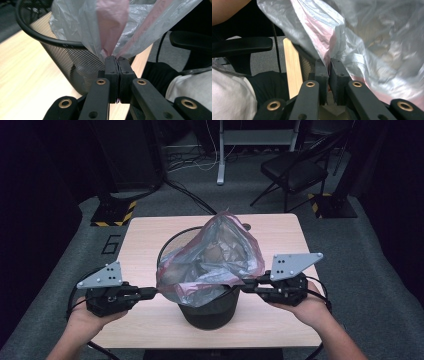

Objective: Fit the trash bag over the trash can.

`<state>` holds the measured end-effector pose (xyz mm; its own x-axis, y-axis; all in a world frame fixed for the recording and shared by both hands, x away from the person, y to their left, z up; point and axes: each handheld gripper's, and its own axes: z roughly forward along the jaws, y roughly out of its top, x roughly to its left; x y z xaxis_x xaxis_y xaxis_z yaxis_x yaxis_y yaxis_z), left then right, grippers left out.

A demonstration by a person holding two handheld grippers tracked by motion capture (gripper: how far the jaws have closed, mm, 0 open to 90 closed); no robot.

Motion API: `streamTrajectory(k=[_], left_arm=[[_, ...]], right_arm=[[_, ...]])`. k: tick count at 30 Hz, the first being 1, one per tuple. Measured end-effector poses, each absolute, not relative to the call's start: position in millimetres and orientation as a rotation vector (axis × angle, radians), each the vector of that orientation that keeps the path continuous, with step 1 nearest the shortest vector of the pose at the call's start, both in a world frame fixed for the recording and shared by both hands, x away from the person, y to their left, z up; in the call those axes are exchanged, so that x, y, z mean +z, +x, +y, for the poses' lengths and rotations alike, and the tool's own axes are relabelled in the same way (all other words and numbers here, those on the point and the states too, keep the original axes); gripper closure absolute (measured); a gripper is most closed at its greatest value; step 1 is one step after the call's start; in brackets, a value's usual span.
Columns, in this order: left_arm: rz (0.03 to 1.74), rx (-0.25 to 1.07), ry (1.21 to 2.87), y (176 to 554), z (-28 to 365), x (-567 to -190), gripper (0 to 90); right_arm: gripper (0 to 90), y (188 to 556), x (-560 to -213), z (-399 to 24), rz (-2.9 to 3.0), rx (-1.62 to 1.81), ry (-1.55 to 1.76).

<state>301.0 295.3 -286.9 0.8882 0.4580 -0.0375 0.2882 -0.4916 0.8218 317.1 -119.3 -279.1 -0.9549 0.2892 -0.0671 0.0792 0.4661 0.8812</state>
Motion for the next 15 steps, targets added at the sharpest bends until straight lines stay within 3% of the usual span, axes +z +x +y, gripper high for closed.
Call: streamTrajectory(k=[4, 15], left_arm=[[0.530, 0.214, 2.135, 307, 287, -293, 88.5], [0.564, 0.205, 2.127, 338, 274, -305, 89.1]], right_arm=[[88.2, 316, -289, -123, 2.514, 1.512, 0.357], [89.1, 336, -302, -128, 2.463, 1.528, 0.446]])
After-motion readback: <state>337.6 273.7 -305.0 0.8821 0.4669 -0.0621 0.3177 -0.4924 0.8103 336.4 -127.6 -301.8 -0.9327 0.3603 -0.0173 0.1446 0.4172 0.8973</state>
